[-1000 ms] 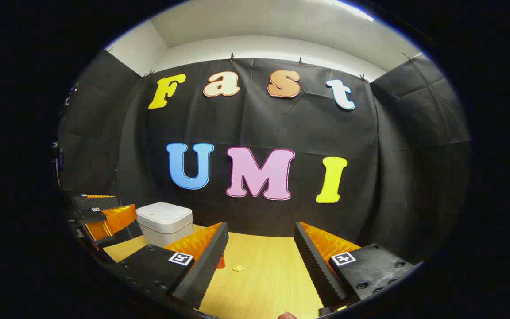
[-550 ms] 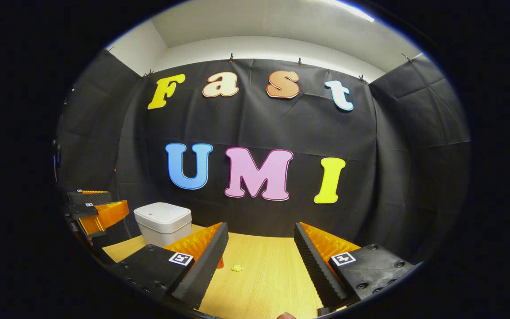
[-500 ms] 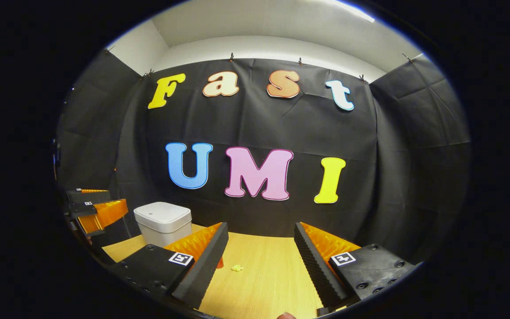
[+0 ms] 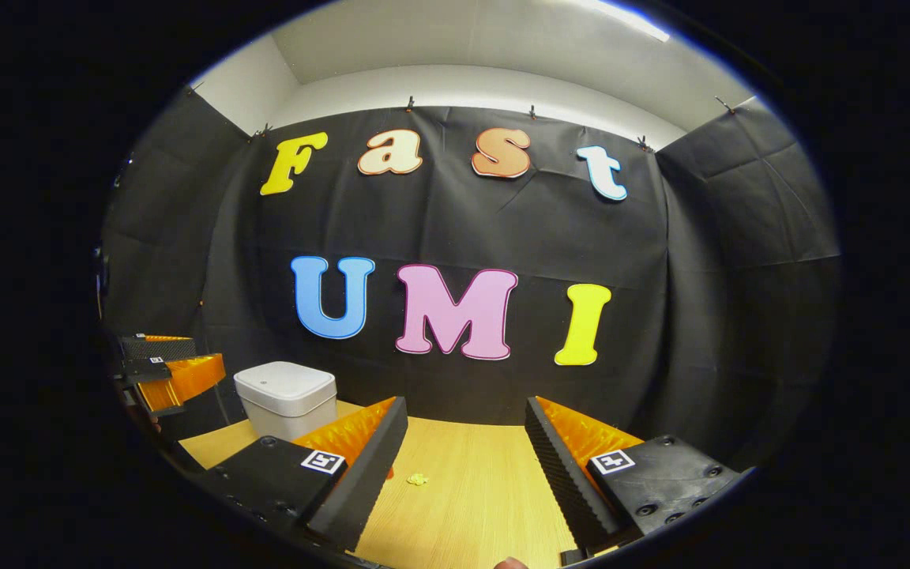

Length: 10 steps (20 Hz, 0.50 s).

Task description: Press the lid of the desktop garbage bin to open it, pick up the crumpled paper on the desktop and throw it into the bin, then pick up the pop can on the desktop and drop it into the bin, and finally close the garbage bin lid.

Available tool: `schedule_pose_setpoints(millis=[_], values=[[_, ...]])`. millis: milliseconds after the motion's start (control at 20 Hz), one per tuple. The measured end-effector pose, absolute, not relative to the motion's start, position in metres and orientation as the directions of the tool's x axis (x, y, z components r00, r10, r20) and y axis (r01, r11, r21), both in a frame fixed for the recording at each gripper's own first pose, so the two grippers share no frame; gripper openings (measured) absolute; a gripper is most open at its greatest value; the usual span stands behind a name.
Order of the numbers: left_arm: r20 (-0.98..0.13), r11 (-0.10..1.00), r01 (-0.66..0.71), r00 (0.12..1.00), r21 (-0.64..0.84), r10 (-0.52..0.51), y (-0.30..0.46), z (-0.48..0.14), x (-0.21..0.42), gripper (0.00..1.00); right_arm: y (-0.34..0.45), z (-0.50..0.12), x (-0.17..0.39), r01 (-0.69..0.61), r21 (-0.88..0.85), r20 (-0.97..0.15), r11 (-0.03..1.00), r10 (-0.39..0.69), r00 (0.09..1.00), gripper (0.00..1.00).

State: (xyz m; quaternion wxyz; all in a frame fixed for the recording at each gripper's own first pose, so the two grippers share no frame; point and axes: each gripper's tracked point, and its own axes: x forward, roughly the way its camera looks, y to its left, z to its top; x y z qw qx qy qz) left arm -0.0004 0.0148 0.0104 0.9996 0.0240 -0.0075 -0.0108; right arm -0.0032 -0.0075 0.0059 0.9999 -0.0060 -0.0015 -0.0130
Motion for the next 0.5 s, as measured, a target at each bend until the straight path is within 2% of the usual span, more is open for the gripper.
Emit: schedule_pose_setpoints(millis=[200,250,350,500], values=[[0.002,0.996,0.047,0.999,0.074,-0.047,0.027,0.015,0.007,0.92,-0.014,0.009,-0.007,0.046,-0.021,0.009,0.999,-0.046,0.999,0.96],[0.013,0.994,0.055,0.998,0.094,-0.057,0.034,0.02,0.008,0.77,-0.013,0.008,-0.011,0.054,-0.021,0.007,0.998,-0.054,0.999,0.96],[-0.002,0.995,0.067,0.998,0.08,-0.067,0.037,0.019,0.011,0.62,-0.012,0.007,-0.013,0.054,-0.029,-0.002,0.998,-0.054,0.999,0.96],[0.0,0.989,0.057,0.998,0.139,-0.057,0.054,0.029,0.023,0.22,-0.015,0.013,-0.013,0.062,-0.039,0.009,0.997,-0.062,0.998,0.96]])
